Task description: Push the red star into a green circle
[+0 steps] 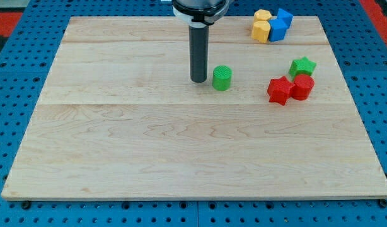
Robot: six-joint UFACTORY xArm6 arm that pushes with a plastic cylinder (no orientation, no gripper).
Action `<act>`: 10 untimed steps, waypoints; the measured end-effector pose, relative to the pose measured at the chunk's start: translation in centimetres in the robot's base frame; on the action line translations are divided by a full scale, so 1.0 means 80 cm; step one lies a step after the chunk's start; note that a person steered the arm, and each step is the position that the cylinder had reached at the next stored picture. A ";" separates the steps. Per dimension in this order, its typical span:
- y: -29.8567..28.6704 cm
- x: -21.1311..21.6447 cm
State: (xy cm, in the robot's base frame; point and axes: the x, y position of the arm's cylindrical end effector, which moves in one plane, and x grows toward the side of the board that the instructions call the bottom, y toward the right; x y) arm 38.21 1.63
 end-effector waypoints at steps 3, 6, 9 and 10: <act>0.103 0.008; 0.103 0.114; 0.168 0.111; 0.168 0.097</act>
State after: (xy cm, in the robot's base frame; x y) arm 45.98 15.10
